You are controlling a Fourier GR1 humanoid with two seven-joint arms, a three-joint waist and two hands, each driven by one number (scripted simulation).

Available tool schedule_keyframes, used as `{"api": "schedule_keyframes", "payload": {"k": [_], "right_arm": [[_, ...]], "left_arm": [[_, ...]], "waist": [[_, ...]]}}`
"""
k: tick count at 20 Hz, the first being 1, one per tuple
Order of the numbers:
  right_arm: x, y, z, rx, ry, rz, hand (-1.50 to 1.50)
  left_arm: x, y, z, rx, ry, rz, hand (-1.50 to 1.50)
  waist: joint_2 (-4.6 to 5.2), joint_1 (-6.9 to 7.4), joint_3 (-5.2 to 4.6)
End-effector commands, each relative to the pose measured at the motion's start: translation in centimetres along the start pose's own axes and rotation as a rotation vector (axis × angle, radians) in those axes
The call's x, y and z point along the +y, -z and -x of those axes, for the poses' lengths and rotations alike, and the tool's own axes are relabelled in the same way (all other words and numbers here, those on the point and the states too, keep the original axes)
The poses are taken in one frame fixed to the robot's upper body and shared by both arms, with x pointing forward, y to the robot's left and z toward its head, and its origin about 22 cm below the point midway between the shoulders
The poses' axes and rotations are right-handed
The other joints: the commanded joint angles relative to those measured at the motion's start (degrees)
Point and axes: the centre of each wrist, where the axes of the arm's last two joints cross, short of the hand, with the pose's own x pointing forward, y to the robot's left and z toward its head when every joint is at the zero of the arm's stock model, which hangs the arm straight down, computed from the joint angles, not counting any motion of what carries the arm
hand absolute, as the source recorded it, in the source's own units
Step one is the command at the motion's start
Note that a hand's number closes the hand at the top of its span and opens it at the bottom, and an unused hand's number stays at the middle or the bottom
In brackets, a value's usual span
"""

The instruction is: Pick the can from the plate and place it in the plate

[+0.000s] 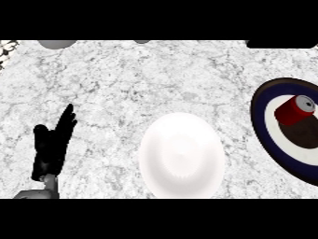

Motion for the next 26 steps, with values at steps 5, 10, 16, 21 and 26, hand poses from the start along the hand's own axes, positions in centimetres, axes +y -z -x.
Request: {"api": "schedule_keyframes", "payload": {"k": [5, 10, 16, 21, 26], "right_arm": [[2.1, 0.5, 2.1, -0.021, -0.027, -0.01, -1.5], [1.1, -0.2, 1.4, 0.018, -0.061, 0.014, -1.5], [1.8, -0.9, 3.8, 0.04, -0.108, 0.039, -1.5], [-0.7, -0.2, 2.7, 0.072, -0.137, 0.065, -1.5], [-2.1, -3.2, 3.6, 0.065, -0.147, 0.067, -1.5]], "left_arm": [[-0.5, -0.1, 0.2, -0.012, 0.013, 0.002, 0.0], [-0.8, -0.5, 1.3, -0.019, 0.009, -0.011, 0.0], [0.8, -1.1, 0.2, -0.008, 0.019, 0.025, 0.0], [-2.2, -1.5, -1.5, -0.017, -0.007, 0.006, 0.0], [0.2, 0.7, -0.2, -0.012, -0.008, 0.009, 0.0]], "waist": [[0.04, 0.21, 0.0], [-0.06, -0.14, -0.04], [0.06, 0.34, 0.02], [0.08, 0.58, 0.05], [0.14, 0.29, 0.04]]}}
